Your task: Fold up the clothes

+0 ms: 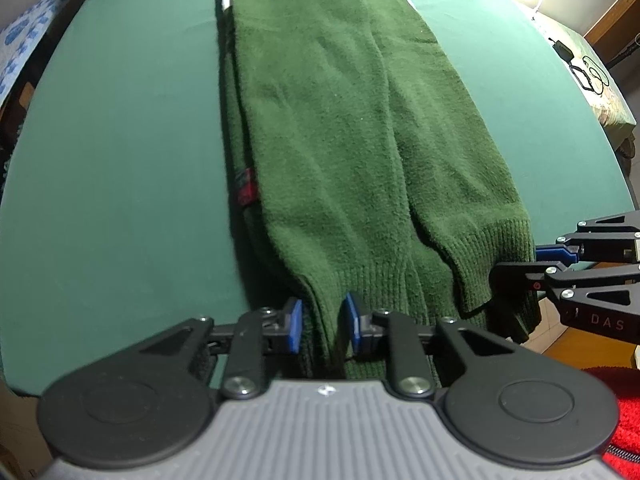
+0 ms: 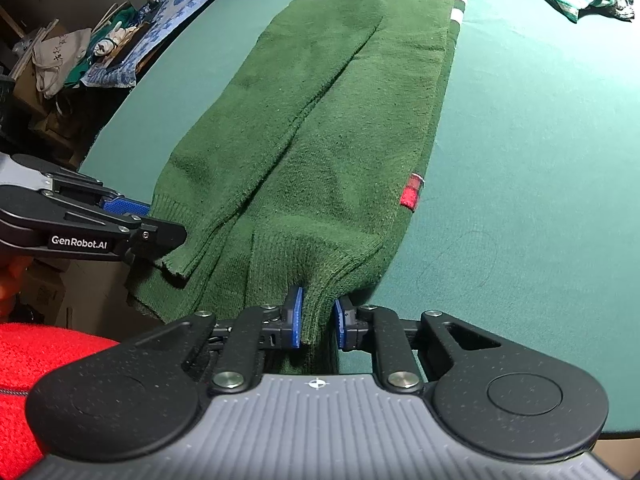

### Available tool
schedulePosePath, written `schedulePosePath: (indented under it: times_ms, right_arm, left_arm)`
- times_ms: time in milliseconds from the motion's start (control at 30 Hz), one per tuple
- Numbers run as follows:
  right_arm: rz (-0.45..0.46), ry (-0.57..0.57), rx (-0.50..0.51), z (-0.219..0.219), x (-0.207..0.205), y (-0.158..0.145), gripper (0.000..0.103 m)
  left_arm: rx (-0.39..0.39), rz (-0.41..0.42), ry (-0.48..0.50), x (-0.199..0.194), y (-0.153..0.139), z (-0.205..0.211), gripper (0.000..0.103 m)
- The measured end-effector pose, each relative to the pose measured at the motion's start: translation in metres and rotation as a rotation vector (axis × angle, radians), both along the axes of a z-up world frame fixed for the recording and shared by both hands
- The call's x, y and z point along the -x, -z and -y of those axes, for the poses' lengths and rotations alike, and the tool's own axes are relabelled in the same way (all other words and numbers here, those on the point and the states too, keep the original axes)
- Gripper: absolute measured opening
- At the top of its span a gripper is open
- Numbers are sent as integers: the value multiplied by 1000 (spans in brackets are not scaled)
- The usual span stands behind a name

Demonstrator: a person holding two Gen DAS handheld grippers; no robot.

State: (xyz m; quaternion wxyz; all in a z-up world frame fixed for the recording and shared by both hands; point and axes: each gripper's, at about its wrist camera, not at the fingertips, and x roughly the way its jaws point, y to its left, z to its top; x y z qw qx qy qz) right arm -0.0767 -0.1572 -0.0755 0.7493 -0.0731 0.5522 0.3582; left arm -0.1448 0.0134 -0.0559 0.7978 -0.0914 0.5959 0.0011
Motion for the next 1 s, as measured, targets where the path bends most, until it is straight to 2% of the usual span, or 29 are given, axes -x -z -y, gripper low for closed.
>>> schedulePosePath:
  times_ms: [200, 600, 867, 1000]
  right_arm:
    - [4, -3, 5, 0, 0, -1, 17]
    - [19, 12, -33, 4, 1, -6, 14]
    - [20, 27, -71, 8, -1, -10, 14]
    - [3, 50, -93, 12, -3, -13, 14]
  left_arm:
    - [-8, -9, 6, -4, 0, 1, 22]
    - [-3, -11, 1, -14, 2, 7, 12]
    - [62, 2, -30, -17, -6, -5, 7]
    - [140, 23, -55, -12, -15, -16, 7]
